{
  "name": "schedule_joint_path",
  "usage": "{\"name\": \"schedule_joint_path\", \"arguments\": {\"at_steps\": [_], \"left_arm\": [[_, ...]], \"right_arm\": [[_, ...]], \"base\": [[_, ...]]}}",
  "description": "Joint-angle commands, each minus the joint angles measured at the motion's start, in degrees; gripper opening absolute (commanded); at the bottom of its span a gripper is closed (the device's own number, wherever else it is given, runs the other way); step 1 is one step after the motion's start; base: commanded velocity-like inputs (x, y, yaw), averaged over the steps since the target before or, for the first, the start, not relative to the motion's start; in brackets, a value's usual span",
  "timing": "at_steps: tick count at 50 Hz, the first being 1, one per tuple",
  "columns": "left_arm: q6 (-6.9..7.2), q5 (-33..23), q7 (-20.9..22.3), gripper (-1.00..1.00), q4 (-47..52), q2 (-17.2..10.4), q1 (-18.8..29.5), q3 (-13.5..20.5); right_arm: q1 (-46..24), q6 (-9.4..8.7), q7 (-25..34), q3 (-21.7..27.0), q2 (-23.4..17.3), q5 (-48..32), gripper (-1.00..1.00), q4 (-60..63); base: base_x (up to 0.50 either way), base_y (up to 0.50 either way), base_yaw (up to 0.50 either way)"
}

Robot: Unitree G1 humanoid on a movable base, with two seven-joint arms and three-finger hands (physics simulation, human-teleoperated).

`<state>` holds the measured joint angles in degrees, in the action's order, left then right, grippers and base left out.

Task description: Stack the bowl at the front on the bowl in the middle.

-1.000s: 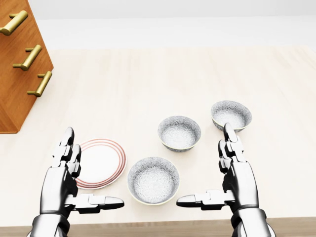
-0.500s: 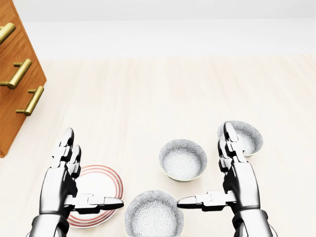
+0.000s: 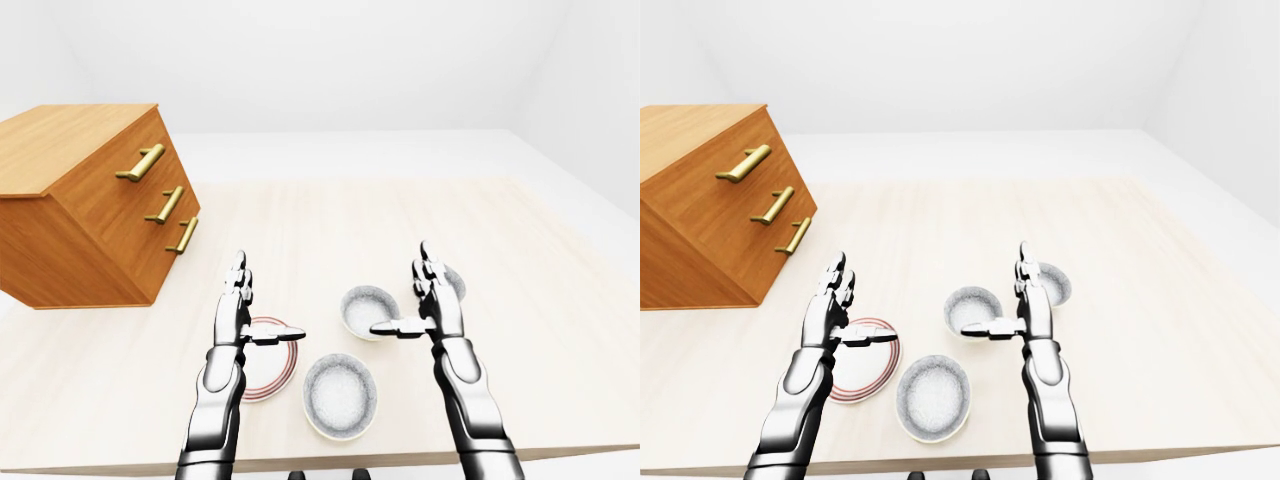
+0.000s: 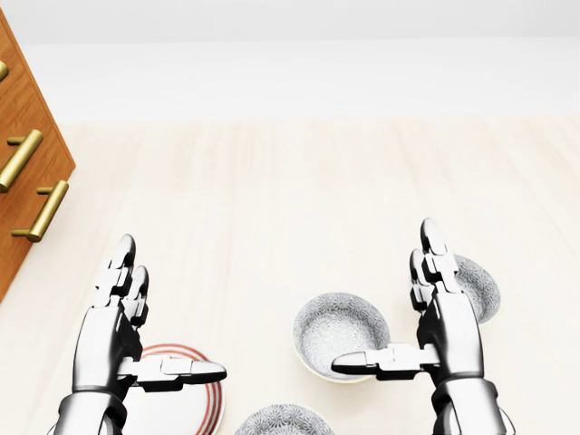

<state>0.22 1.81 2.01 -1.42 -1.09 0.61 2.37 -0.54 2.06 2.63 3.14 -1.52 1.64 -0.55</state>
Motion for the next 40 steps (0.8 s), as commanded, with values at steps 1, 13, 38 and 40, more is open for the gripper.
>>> {"name": "schedule_joint_path", "arguments": {"at_steps": [1,13,38,40], "left_arm": [[0.02,0.0,-0.14,1.0,-0.12,-0.03,0.04,0.06],[-0.31,0.04,-0.21,1.0,-0.86,-0.05,0.33,0.17],[1.05,1.56,-0.52,1.0,-1.81,-0.5,1.43,1.18],[1.3,1.64,-0.52,1.0,-1.61,-0.52,1.46,1.19]], "right_arm": [[-0.63,0.19,-1.1,1.05,-0.91,-1.24,1.0,0.27],[-1.08,1.06,-4.79,2.28,-5.96,-15.18,1.0,3.09],[-0.52,2.94,-5.31,12.34,-13.58,-65.99,1.0,12.88],[-1.15,2.94,-4.24,11.92,-13.41,-65.92,1.0,11.52]], "base": [[0.0,0.0,0.0],[0.0,0.0,0.0],[0.0,0.0,0.0],[0.0,0.0,0.0]]}}
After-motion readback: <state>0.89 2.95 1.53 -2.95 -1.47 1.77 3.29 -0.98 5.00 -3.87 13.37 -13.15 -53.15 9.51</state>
